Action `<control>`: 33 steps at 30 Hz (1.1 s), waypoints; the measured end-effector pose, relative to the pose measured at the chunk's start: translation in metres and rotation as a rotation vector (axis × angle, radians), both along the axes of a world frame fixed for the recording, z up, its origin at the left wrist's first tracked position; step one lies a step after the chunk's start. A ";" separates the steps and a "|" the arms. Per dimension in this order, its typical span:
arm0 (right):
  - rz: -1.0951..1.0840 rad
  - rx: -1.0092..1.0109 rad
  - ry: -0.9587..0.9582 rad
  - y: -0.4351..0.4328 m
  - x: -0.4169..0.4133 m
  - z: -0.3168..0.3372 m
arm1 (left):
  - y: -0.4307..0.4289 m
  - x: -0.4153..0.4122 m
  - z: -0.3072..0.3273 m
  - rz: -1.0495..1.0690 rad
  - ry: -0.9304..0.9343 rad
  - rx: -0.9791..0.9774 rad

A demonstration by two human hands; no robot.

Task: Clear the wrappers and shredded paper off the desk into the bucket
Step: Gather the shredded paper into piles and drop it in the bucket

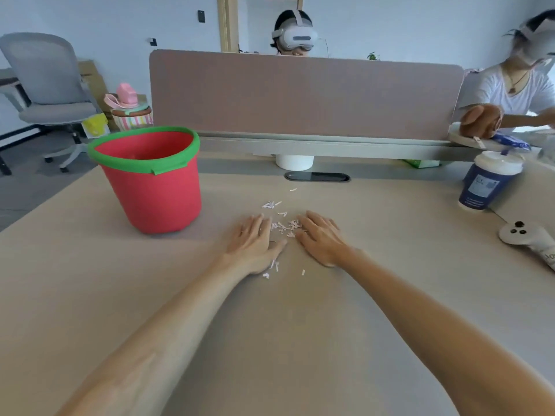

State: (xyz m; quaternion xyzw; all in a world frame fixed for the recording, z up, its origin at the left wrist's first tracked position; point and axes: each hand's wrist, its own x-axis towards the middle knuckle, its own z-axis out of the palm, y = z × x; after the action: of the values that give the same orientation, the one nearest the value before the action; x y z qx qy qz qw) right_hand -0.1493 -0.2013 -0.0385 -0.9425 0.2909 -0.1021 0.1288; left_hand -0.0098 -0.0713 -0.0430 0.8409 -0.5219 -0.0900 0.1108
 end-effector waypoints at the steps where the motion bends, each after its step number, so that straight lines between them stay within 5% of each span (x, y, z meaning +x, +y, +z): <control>1: 0.009 -0.014 -0.011 -0.003 0.006 0.002 | -0.008 0.005 -0.002 0.013 0.004 -0.025; 11: -0.027 0.166 -0.200 -0.073 0.071 -0.002 | -0.080 0.070 0.002 0.007 -0.090 -0.195; 18: 0.068 0.154 -0.019 -0.105 0.111 0.002 | -0.107 0.100 0.004 -0.031 -0.050 -0.112; 33: 0.060 0.462 -0.236 0.008 0.006 0.023 | 0.003 0.011 0.027 -0.106 0.243 -0.065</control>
State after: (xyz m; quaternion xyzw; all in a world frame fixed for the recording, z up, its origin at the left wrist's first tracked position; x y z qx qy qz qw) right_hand -0.1431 -0.1933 -0.0152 -0.8779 0.2615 -0.1382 0.3766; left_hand 0.0013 -0.0684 -0.0161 0.7911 -0.5509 -0.1801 0.1955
